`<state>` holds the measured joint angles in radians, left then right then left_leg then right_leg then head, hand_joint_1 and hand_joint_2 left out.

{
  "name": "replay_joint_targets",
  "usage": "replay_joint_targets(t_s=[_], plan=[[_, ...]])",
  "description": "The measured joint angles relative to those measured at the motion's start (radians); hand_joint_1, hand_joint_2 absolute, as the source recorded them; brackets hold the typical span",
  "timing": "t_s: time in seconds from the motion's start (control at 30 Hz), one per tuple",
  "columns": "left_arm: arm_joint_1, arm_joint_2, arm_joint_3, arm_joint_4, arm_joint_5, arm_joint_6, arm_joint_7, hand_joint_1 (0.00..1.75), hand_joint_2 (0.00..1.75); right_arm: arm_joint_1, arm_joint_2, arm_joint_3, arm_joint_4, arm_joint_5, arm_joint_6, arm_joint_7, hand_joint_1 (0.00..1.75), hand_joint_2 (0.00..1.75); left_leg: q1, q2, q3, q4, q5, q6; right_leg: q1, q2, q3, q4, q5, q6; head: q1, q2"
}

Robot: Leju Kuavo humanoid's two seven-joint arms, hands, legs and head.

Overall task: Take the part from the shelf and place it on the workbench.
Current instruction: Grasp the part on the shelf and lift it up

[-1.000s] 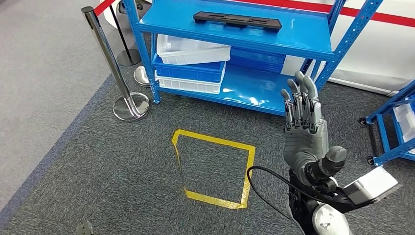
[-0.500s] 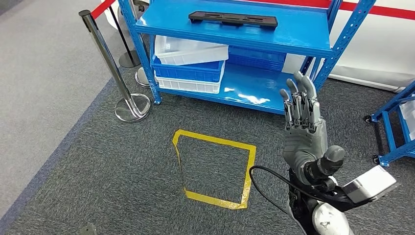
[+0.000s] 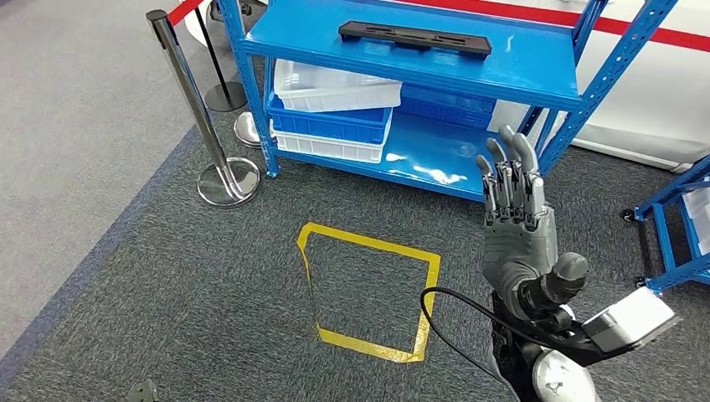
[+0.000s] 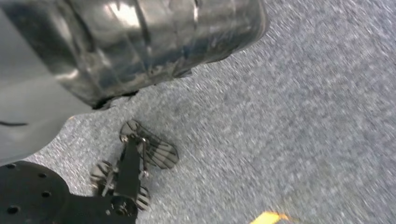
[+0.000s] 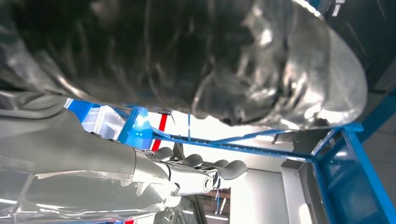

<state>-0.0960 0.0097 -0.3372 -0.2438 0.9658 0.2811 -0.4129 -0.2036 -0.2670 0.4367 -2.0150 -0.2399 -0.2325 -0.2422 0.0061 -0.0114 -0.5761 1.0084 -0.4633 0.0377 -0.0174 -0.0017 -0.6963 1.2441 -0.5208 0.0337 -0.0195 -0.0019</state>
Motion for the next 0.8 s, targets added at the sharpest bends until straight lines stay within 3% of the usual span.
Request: replay_joint_targets(t_s=[0.07,0.1,0.27,0.33,0.4,0.43,0.47,0.53,0.6,0.73,0.8], plan=[[0.0,-0.001,-0.003,0.0,0.0,0.0,0.001,0.0,0.0,0.0,0.0,0.0,0.0,0.0,0.0,0.0,0.0,0.0,-0.001,-0.004,0.006,0.009,-0.013,-0.008,-0.002,0.001,0.057,-0.126,0.06,-0.003,0.0,0.0],[0.0,-0.001,-0.004,0.0,0.0,0.0,0.001,0.0,0.0,0.0,0.0,0.0,0.0,0.0,0.0,0.0,0.0,0.0,-0.002,-0.006,0.005,0.014,-0.018,-0.014,-0.001,0.001,0.077,-0.168,0.069,-0.008,0.0,0.0],[-0.001,-0.002,-0.008,0.0,-0.001,0.0,0.002,0.0,0.0,0.001,-0.001,0.0,0.0,0.0,0.002,0.0,0.0,0.0,-0.002,-0.005,0.0,0.034,-0.039,-0.04,-0.001,0.003,0.101,-0.201,0.057,-0.036,-0.004,0.0],[-0.002,-0.003,-0.01,0.0,-0.002,0.0,0.002,0.0,0.0,0.001,-0.001,0.0,0.0,0.0,0.002,0.0,0.0,0.0,0.001,0.001,-0.045,0.122,-0.076,-0.051,-0.003,0.001,0.115,-0.206,0.051,-0.046,-0.008,0.0],[-0.001,-0.003,-0.012,0.0,-0.002,0.0,0.002,0.0,0.0,0.002,-0.001,0.0,0.0,0.0,0.002,0.0,0.0,0.0,0.003,0.004,-0.124,0.249,-0.111,-0.058,-0.002,0.0,0.127,-0.207,0.041,-0.051,-0.01,0.0],[0.001,-0.003,-0.013,0.0,-0.002,0.0,0.002,0.0,0.0,0.003,-0.001,0.0,0.0,0.0,0.002,0.0,0.0,0.0,0.004,0.004,-0.153,0.285,-0.108,-0.059,-0.001,0.001,0.134,-0.207,0.035,-0.051,-0.01,0.0],[0.003,-0.003,-0.013,0.0,-0.002,0.0,0.003,0.0,0.0,0.003,-0.001,0.0,0.0,-0.001,0.002,0.001,0.0,0.0,0.004,0.005,-0.165,0.285,-0.085,-0.059,-0.001,0.002,0.143,-0.207,0.028,-0.05,-0.01,0.0],[0.005,-0.003,-0.014,0.0,-0.002,-0.002,0.004,0.0,0.0,0.004,-0.001,0.0,0.0,-0.004,0.004,0.001,0.0,0.0,0.003,0.005,-0.138,0.183,0.002,-0.05,-0.001,0.003,0.165,-0.207,0.012,-0.047,-0.01,0.0],[0.004,-0.002,-0.015,0.0,-0.003,-0.003,0.004,0.0,0.0,0.003,-0.001,0.0,0.001,-0.01,0.006,0.002,0.0,0.0,-0.003,0.005,-0.089,0.071,0.05,-0.036,0.0,0.003,0.178,-0.21,-0.003,-0.038,-0.009,0.0],[0.002,-0.002,-0.019,0.0,-0.004,-0.004,0.005,0.0,0.0,0.004,-0.001,0.0,0.002,-0.016,0.008,0.003,0.0,0.0,-0.009,0.006,-0.048,0.007,0.03,-0.012,0.002,0.002,0.198,-0.217,-0.008,-0.016,-0.008,0.0],[0.004,-0.002,-0.02,0.0,-0.007,-0.005,0.005,0.0,0.0,0.002,-0.002,0.0,0.003,-0.016,0.01,0.003,0.0,0.0,-0.005,0.004,-0.022,-0.007,0.022,0.0,0.001,0.001,0.18,-0.168,-0.02,-0.009,-0.006,0.0]])
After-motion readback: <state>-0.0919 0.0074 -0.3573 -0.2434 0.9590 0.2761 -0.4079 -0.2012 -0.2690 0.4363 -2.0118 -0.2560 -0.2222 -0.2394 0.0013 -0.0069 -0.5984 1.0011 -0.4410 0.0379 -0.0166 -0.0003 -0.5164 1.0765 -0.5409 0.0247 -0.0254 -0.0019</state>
